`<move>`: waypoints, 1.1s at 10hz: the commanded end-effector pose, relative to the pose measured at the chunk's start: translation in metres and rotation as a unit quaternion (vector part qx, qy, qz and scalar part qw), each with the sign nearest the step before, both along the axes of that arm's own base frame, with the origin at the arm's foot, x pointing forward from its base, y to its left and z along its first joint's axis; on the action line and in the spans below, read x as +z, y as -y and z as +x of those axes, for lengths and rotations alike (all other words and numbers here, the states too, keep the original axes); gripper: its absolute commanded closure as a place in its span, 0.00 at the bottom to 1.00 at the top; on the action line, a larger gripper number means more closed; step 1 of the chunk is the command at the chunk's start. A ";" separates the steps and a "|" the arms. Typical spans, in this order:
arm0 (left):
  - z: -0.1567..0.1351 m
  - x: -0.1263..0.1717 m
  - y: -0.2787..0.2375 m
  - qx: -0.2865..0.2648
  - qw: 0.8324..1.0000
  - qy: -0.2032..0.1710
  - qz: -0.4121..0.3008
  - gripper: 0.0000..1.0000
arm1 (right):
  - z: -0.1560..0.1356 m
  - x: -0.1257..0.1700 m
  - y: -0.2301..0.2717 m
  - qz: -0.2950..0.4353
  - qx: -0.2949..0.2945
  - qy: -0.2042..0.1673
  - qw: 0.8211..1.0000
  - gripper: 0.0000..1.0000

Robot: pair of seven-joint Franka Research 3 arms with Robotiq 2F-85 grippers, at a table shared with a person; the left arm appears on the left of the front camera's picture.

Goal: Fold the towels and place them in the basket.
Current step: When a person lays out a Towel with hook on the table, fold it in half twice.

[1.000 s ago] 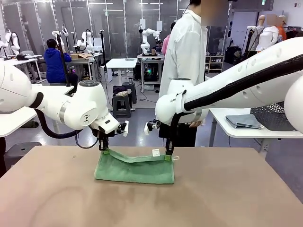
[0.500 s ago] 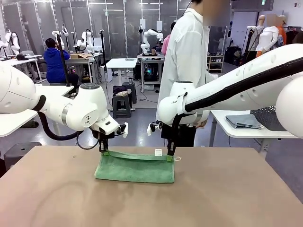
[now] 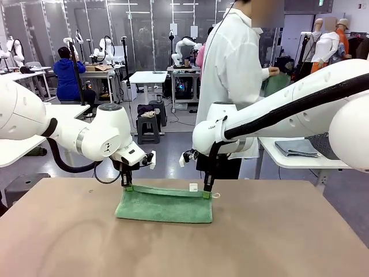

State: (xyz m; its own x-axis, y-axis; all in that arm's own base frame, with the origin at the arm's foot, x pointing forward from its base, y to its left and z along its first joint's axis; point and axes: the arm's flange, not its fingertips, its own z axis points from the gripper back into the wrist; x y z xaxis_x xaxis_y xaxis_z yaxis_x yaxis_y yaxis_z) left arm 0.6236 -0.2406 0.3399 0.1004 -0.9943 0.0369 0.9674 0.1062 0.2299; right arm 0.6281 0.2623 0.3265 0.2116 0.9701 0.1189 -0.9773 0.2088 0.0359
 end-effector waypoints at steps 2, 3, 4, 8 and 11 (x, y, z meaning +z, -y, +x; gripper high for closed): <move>0.008 -0.002 -0.001 0.011 1.000 -0.001 0.002 0.77 | 0.009 -0.002 0.000 -0.007 -0.009 0.002 1.000 0.76; 0.008 -0.002 -0.002 0.016 1.000 0.004 0.002 0.66 | 0.010 -0.003 0.000 -0.004 -0.010 0.006 1.000 0.70; 0.008 -0.001 -0.005 0.023 1.000 0.017 0.003 0.58 | 0.012 -0.002 0.001 0.001 -0.010 0.017 1.000 0.56; -0.012 0.041 -0.031 -0.006 0.999 -0.017 -0.030 0.22 | -0.014 0.040 0.015 0.019 -0.006 0.020 1.000 0.16; -0.048 0.104 -0.075 -0.045 0.998 -0.032 -0.042 0.04 | -0.073 0.104 0.038 0.014 -0.047 0.033 0.998 0.00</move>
State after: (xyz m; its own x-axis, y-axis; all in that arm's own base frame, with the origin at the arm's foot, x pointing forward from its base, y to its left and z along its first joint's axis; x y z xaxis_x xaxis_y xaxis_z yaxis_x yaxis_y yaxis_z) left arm 0.5956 -0.1902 0.4288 0.0483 -0.9946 0.0923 0.9798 0.0651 0.1890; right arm 0.5913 0.2416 0.4168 0.2433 0.9571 0.1570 -0.9681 0.2496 -0.0217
